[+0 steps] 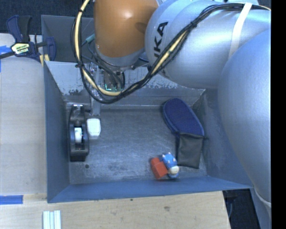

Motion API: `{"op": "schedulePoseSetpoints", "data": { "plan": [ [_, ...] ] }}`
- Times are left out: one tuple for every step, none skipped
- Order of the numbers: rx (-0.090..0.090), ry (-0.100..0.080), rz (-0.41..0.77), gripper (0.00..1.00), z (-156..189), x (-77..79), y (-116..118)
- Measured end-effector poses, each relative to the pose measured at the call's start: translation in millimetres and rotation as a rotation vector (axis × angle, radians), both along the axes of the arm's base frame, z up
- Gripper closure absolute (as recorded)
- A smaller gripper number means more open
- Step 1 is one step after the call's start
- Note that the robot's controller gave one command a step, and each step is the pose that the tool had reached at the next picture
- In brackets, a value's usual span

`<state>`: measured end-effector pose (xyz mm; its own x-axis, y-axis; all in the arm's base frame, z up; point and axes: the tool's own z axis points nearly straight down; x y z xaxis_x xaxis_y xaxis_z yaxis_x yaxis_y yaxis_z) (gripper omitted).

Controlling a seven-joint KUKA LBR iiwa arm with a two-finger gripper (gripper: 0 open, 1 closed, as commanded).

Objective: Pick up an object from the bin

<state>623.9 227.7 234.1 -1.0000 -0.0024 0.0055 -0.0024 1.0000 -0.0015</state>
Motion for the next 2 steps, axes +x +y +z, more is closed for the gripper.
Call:
{"op": "schedulePoseSetpoints", "data": {
  "plan": [
    [0.000,0.000,0.186,0.00,-158.5,-28.6,-31.7],
    [0.003,-0.009,0.184,1.00,-152.9,-25.4,-30.4]
  ]
}}
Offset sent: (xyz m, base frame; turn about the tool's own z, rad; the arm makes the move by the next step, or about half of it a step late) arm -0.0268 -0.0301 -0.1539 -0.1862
